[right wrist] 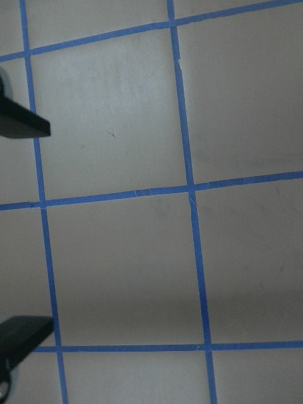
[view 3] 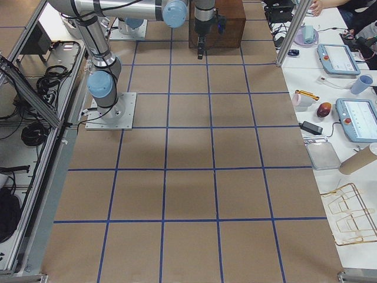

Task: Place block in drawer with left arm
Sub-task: 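Pull the drawer open with the left gripper, away from the cabinet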

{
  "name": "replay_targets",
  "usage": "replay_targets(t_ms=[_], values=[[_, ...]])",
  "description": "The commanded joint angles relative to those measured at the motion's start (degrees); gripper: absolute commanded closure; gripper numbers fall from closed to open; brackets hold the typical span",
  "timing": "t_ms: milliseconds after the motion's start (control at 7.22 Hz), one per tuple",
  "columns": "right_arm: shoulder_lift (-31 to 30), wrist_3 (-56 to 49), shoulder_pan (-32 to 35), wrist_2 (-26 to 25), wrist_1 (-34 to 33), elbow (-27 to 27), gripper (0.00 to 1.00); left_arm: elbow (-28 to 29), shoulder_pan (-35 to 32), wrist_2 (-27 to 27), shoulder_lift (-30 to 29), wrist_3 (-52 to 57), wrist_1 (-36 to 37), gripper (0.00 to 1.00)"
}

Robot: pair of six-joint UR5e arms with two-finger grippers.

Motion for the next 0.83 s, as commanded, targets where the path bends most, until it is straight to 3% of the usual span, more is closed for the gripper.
replay_targets(t_ms=[0,692], values=[[0.0,0.0,-0.08,0.0,0.0,0.0,0.0,0.45,0.45,0.15,-0.29,1.16,0.0,0.0],[0.0,0.0,0.0,0.0,0.0,0.0,0.0,0.45,2.3,1.47,-0.47,3.98,1.84,0.01]])
